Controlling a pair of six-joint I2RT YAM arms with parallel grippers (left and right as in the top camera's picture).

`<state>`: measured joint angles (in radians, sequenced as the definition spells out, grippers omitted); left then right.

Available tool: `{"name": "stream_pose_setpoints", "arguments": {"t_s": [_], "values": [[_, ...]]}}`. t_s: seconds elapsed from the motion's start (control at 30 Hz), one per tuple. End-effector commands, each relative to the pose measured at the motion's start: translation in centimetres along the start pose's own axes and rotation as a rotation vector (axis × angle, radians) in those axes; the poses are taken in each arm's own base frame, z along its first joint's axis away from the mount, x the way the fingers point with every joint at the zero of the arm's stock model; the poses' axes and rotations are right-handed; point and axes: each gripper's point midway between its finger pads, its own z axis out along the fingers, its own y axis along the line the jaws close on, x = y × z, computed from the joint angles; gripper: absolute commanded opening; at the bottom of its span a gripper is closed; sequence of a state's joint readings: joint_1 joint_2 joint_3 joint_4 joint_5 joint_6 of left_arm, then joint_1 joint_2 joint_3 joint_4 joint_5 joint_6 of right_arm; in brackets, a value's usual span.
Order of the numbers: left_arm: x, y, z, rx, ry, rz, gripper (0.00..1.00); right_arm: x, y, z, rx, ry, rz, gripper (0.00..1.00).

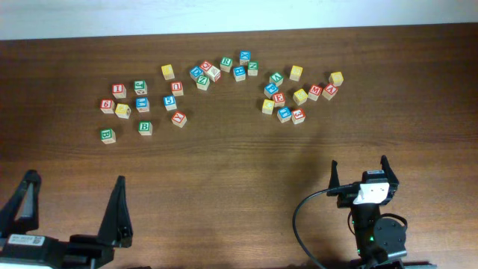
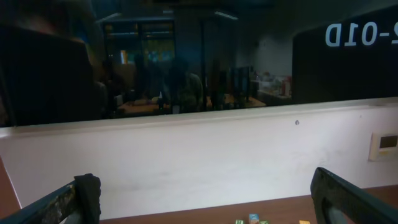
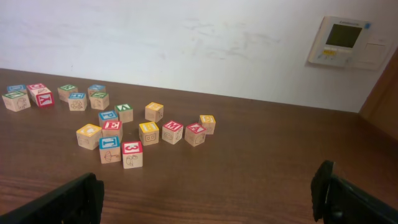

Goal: Spell out ICRA
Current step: 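Raise the left arm and swing it over the left block cluster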

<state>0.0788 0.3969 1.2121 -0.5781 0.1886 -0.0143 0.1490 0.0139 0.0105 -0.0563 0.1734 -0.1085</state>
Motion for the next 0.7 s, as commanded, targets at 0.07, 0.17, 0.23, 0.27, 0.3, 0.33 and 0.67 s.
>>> {"name": "stream_pose_setpoints", "arguments": {"t_s": [0.07,0.17,0.23,0.27,0.3,0.33,0.67], "values": [[-0.4,-0.4,0.0,0.022,-0.006,0.019,0.99,0.3,0.0,0.0,0.0,0.006,0.005,0.98],[0.7,-0.4,0.0,0.022,0.041,0.01,0.99,0.3,0.0,0.0,0.0,0.006,0.005,0.98],[1.6,-0.4,0.0,0.022,0.074,0.003,0.99,0.3,0.0,0.0,0.0,0.006,0.005,0.98],[1.8,-0.4,-0.1,0.022,0.086,0.001,0.99,0.3,0.0,0.0,0.0,0.006,0.005,0.98],[2.0,-0.4,-0.1,0.022,0.094,-0.001,0.99,0.3,0.0,0.0,0.0,0.006,0.005,0.98],[2.3,-0.4,-0.1,0.022,0.104,-0.003,0.99,0.3,0.0,0.0,0.0,0.006,0.005,0.98],[3.5,-1.7,-0.3,0.092,0.157,-0.075,0.0,0.3,0.0,0.0,0.0,0.006,0.005,0.98]]}}
